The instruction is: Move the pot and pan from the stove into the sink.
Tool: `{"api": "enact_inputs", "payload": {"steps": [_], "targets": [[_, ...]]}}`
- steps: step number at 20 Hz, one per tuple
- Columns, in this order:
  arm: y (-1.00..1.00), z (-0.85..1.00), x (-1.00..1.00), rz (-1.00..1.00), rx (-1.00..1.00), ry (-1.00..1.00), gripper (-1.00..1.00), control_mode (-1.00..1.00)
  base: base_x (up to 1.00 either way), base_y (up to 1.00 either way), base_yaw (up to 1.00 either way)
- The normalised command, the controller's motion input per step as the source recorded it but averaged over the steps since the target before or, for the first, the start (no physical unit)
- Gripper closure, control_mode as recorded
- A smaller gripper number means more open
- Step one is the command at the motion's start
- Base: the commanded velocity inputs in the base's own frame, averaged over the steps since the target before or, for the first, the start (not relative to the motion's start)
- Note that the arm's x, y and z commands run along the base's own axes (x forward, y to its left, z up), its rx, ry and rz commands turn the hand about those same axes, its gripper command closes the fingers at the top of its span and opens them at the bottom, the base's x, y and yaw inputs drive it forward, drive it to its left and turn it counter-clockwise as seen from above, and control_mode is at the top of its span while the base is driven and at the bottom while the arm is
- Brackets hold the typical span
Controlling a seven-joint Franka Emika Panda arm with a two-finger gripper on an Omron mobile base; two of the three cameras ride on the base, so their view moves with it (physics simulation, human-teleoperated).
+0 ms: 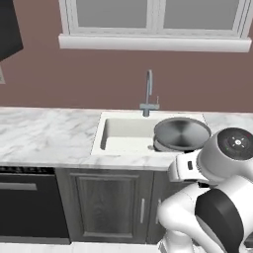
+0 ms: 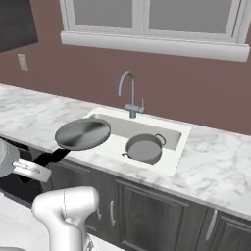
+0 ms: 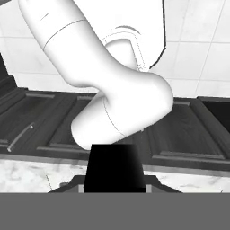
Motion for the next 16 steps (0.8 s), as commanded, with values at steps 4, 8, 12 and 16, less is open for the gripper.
{"api": "enact_inputs", "payload": {"steps": [4,8,12,16], "targets": [[0.0,0.0,0.0,0.0,0.0,0.0,1.0,1.0,0.81,0.23,0.0],[0.0,0.0,0.0,0.0,0.0,0.0,1.0,1.0,0.28,0.17,-0.07],[0.0,0.0,0.0,0.0,0.0,0.0,1.0,1.0,0.3,0.22,-0.05],[0.0,0.0,0.0,0.0,0.0,0.0,1.0,1.0,0.39,0.43,-0.07]]}}
